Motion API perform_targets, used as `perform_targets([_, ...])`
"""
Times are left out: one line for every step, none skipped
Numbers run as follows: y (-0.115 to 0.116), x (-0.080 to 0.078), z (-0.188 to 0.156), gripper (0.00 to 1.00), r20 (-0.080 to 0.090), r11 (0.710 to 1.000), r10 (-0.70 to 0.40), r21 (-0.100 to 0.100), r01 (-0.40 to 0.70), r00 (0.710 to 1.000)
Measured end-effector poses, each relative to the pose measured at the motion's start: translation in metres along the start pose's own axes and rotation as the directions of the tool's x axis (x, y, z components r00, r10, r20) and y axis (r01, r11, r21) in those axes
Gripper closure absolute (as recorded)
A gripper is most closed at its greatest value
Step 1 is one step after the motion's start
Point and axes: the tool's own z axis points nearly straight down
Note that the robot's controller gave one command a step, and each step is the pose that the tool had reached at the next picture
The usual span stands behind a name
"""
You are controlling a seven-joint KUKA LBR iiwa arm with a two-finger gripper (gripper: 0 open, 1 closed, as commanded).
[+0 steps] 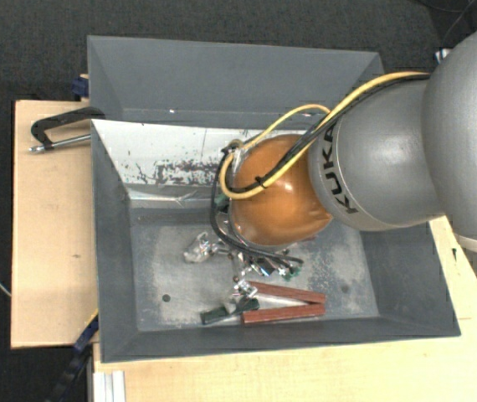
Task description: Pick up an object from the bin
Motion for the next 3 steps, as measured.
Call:
perform_targets([0.001, -0.001, 0.001, 0.00, 0.005, 0.997, -0.071, -0.004, 0.071, 0.997])
perform_targets([-0.003, 0.006, 0.002, 0.00, 0.004, 0.976, -0.216, -0.009, 0.216, 0.976])
perform_targets([-0.006, 0.010, 0.003, 0.00, 0.000, 0.930, -0.368, -0.013, 0.368, 0.930])
